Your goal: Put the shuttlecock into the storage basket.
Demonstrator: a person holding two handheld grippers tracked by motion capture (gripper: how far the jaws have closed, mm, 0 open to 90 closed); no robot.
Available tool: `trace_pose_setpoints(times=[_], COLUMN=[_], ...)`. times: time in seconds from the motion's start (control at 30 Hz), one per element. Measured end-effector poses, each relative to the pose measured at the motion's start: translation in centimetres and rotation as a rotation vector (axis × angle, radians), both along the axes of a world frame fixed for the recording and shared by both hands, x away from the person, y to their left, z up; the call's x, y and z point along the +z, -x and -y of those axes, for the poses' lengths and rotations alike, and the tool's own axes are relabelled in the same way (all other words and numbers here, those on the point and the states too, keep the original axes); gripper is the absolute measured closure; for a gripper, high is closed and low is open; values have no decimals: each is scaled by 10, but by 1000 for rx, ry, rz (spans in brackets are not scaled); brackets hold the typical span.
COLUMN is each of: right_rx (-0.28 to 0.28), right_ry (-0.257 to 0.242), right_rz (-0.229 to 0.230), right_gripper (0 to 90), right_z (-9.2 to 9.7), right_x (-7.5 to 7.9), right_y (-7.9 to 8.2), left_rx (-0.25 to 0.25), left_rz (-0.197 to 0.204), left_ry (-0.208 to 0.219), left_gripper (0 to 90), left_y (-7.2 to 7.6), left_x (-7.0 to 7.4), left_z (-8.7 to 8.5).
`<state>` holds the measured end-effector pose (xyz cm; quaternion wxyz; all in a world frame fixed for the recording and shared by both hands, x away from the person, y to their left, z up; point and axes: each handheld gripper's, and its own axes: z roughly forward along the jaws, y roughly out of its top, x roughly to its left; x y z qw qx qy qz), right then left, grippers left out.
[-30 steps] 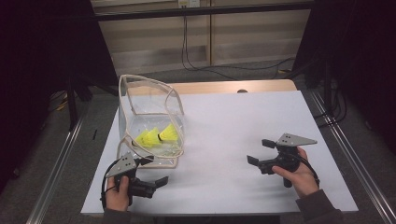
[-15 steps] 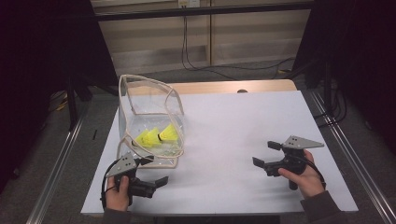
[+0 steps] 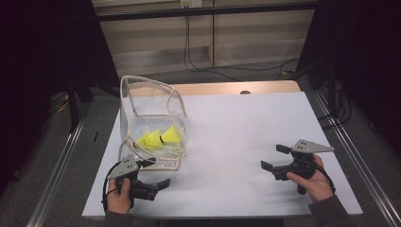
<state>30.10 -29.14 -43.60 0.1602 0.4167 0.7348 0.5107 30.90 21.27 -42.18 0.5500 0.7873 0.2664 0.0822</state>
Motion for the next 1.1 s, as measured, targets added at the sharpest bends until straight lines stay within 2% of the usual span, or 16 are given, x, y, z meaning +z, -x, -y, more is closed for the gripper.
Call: trace_pose_setpoints(times=[0.67,0.87,1.1], right_rx=[-7,-3,-1], right_ry=[6,22,14], right_rz=[2,8,8], right_gripper=[49,49,49], right_z=[7,6,6], right_x=[-6,-6,-8], right_y=[6,7,8], left_rx=[4,0,2], left_rz=[2,1,-3], left_ry=[-1,-4,-2], left_gripper=[31,31,31], left_y=[0,0,0], left_x=[0,0,0], left_z=[1,0,1])
